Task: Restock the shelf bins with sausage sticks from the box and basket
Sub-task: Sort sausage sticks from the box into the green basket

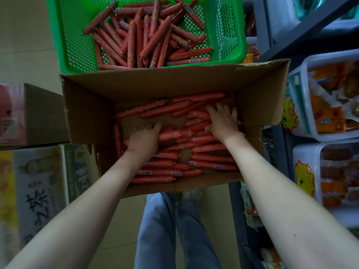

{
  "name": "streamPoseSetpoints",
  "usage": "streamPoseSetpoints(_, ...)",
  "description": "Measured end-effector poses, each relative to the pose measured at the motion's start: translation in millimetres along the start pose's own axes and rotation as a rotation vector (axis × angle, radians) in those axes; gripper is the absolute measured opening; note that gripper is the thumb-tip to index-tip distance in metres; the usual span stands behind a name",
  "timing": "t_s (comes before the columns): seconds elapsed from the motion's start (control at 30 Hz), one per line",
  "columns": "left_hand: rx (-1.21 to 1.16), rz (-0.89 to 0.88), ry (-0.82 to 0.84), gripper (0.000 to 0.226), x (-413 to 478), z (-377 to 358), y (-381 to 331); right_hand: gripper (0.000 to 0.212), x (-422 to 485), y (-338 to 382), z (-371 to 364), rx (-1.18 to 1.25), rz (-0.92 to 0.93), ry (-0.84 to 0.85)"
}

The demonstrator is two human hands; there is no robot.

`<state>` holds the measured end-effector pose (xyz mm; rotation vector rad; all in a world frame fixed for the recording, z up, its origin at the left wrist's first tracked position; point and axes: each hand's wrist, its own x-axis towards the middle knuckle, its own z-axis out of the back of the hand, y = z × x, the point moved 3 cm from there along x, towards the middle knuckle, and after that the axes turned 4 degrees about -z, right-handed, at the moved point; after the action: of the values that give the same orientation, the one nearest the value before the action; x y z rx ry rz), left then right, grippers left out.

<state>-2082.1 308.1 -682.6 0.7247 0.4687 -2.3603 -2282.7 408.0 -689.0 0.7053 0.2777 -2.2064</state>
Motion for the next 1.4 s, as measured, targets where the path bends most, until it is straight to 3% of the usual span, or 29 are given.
streamPoseSetpoints(0.1,-0.152,0.059,0.019,0.057,-4.5,-10.2,6.2,0.064,2.8,-0.7,1.2,0.011,0.014,-0.024)
streamPoseSetpoints(0.4,-0.171,0.074,0.053,0.051,6.7,-7.6,13.9,0.069,0.4,1.6,1.9,-0.039,-0.003,-0.001)
streamPoseSetpoints(0.57,-0.208,0.072,-0.017,0.045,-13.3,0.3,8.7,0.071,4.7,2.2,6.9,-0.037,-0.005,0.003)
streamPoseSetpoints(0.7,-0.535,0.173,-0.222,0.036,-31.2,10.7,13.6,0.064,7.5,7.2,10.9,-0.084,-0.003,0.017)
streamPoseSetpoints(0.83,-0.860,0.258,-0.302,0.046,-41.1,25.7,20.7,0.056,1.7,6.4,16.6,-0.111,-0.032,0.033)
streamPoseSetpoints(0.97,-0.988,0.256,-0.332,0.049,-49.4,40.1,25.2,0.048,-7.9,14.4,13.8,-0.190,0.015,0.091)
streamPoseSetpoints(1.03,-1.016,0.244,-0.364,0.043,-53.2,43.7,26.7,0.045,-14.8,15.4,9.9,-0.164,0.042,0.038)
streamPoseSetpoints(1.17,-1.155,0.184,-0.409,0.027,-60.6,48.7,24.2,0.039,-29.0,19.3,24.5,0.055,0.086,-0.121)
streamPoseSetpoints(1.27,-1.297,0.219,-0.376,0.019,-63.6,44.5,17.9,0.040,-44.5,30.0,40.2,0.427,0.061,-0.163)
streamPoseSetpoints(1.4,-1.611,0.289,-0.226,0.015,-64.8,38.6,-4.8,0.035,-64.0,49.2,43.4,1.021,-0.078,0.015)
